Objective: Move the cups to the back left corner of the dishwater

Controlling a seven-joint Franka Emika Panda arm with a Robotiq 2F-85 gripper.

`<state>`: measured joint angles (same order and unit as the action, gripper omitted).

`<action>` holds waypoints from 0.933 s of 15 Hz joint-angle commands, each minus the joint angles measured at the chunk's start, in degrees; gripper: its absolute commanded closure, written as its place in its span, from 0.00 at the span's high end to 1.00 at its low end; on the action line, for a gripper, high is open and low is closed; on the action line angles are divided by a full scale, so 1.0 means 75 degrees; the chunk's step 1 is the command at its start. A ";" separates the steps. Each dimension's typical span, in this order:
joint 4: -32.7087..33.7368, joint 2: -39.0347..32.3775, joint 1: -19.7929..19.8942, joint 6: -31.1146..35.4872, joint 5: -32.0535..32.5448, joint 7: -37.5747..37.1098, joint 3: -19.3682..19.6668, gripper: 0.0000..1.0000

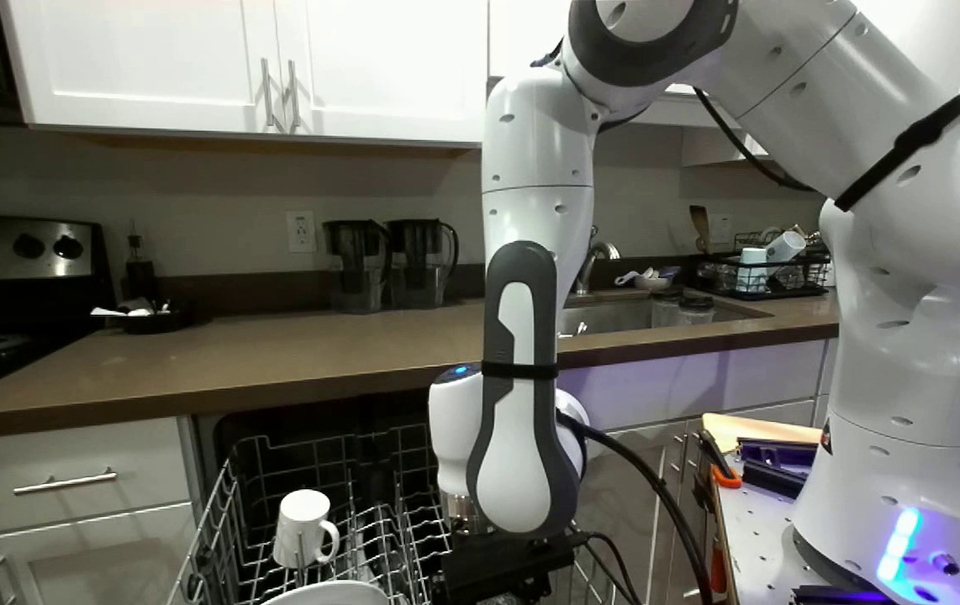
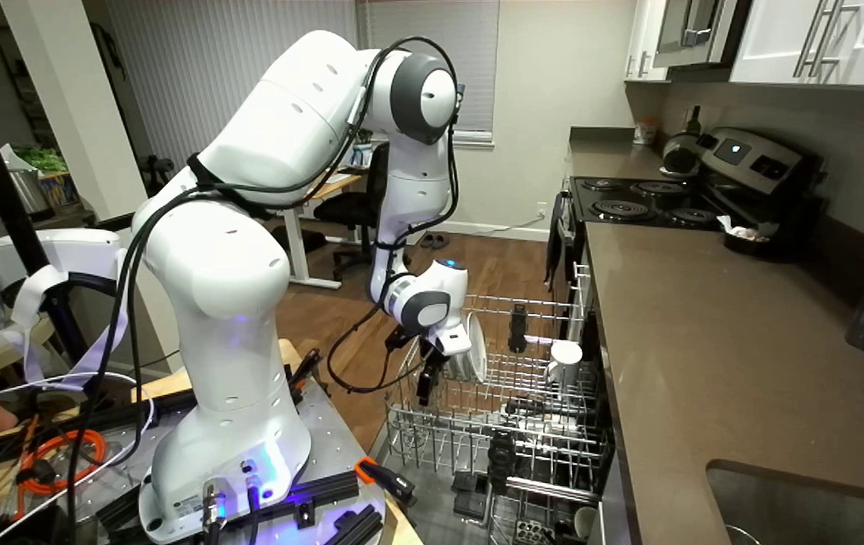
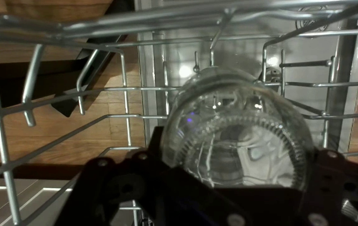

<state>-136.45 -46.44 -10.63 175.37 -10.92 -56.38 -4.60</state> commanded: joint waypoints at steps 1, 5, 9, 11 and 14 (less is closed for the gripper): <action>0.0047 -0.0138 0.0156 0.0256 -0.0340 0.0482 -0.0151 0.64; -0.0113 0.0038 0.0096 0.0242 -0.0360 0.0475 -0.0130 0.64; -0.0357 0.0355 -0.0015 0.0076 -0.0402 0.0384 -0.0060 0.64; -0.0469 0.0507 -0.0019 0.0020 -0.0441 0.0367 -0.0064 0.64; -0.0631 0.0783 -0.0179 -0.0124 -0.0509 0.0283 0.0057 0.64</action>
<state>-137.56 -45.19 -10.79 175.37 -11.94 -56.00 -4.59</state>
